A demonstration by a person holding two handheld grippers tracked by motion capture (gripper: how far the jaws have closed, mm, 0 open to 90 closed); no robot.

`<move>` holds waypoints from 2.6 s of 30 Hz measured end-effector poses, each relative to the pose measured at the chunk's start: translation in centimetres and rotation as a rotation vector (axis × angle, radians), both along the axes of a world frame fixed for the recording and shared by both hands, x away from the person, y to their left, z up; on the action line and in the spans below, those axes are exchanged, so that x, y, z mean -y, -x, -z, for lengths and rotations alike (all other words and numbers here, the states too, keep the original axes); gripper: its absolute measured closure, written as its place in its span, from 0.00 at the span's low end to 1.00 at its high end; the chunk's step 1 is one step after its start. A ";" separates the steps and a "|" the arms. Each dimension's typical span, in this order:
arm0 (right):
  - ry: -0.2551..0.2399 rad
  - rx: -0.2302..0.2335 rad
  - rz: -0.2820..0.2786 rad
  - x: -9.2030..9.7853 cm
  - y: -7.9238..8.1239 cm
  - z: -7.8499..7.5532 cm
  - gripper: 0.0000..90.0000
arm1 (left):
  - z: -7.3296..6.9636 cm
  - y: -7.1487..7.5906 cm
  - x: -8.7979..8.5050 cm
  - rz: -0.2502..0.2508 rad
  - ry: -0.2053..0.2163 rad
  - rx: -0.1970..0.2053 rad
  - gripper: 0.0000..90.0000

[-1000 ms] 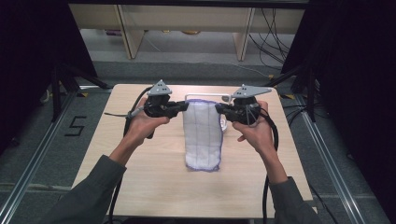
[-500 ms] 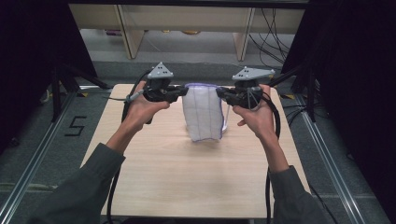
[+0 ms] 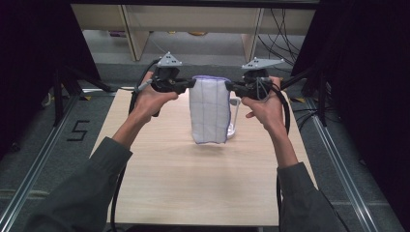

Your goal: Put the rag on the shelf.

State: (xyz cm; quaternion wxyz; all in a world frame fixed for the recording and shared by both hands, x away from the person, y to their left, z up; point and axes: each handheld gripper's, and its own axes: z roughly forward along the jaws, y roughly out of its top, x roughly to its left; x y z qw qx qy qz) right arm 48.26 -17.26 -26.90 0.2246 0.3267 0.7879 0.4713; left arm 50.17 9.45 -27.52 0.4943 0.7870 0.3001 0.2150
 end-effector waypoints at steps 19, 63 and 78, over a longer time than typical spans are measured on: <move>-0.031 0.011 0.070 0.9 -2.8 -2.1 0.94 | -2.7 -2.6 1.8 -0.047 0.009 0.024 0.94; 0.031 -0.057 0.273 0.0 -11.0 1.9 0.92 | 2.9 -11.7 3.6 -0.148 0.070 -0.066 0.92; 0.099 -0.152 0.326 0.1 -12.0 5.3 0.85 | 5.3 -12.0 3.5 -0.141 0.015 -0.124 0.83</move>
